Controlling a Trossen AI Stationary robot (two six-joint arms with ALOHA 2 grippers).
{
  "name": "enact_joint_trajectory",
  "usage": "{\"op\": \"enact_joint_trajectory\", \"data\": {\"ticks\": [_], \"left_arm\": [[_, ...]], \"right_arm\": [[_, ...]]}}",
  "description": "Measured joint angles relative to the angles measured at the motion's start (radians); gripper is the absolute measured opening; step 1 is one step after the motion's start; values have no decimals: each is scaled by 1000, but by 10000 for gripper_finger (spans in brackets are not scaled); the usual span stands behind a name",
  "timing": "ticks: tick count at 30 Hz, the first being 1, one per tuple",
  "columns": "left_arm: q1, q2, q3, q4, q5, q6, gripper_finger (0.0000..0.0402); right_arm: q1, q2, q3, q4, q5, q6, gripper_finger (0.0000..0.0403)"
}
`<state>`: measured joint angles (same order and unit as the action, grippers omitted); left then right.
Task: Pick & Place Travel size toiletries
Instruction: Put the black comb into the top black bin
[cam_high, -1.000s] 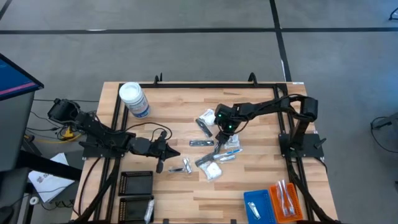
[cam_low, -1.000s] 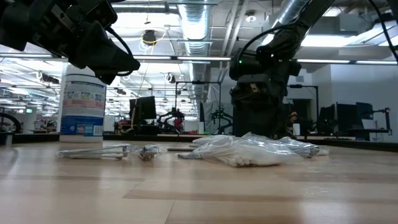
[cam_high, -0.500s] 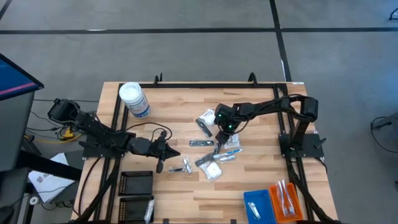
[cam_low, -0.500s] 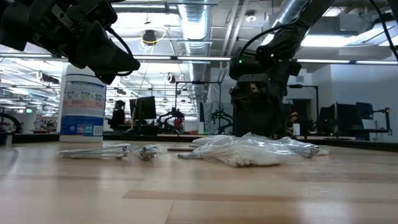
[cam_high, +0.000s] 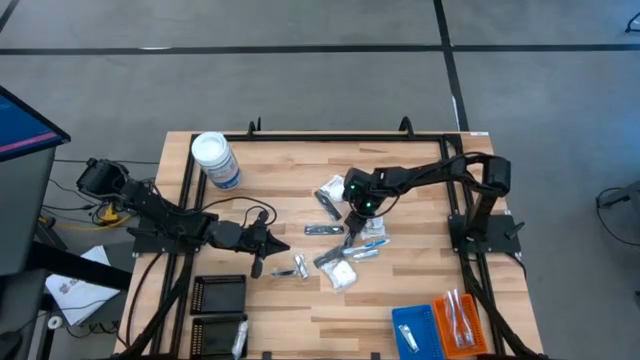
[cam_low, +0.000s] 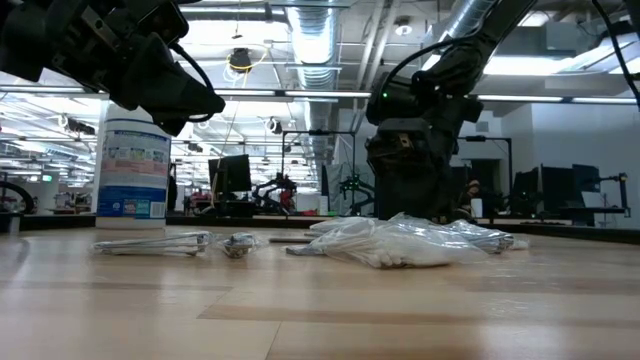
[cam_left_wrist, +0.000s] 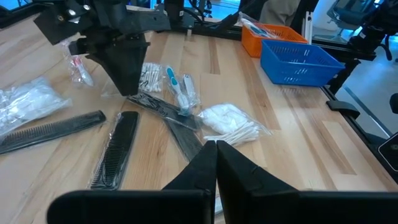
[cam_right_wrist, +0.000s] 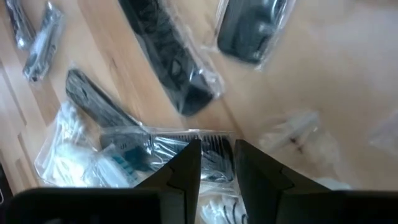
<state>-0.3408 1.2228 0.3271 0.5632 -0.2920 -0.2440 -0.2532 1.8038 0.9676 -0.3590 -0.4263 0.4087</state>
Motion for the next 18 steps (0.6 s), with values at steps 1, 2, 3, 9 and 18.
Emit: {"op": "enact_joint_trajectory", "data": {"ticks": [1,2,3,9,18], "left_arm": [[0,0,0,0,0,0,3],[0,0,0,0,0,0,3],[0,0,0,0,0,0,3],[0,0,0,0,-4,0,3],[0,0,0,0,-4,0,3]], "right_arm": [[5,0,0,-2,2,0,92],[7,0,0,-2,4,0,92],[9,0,0,-2,6,0,92],[11,0,0,-13,10,0,92],[14,1,0,-36,61,19,92]]}}
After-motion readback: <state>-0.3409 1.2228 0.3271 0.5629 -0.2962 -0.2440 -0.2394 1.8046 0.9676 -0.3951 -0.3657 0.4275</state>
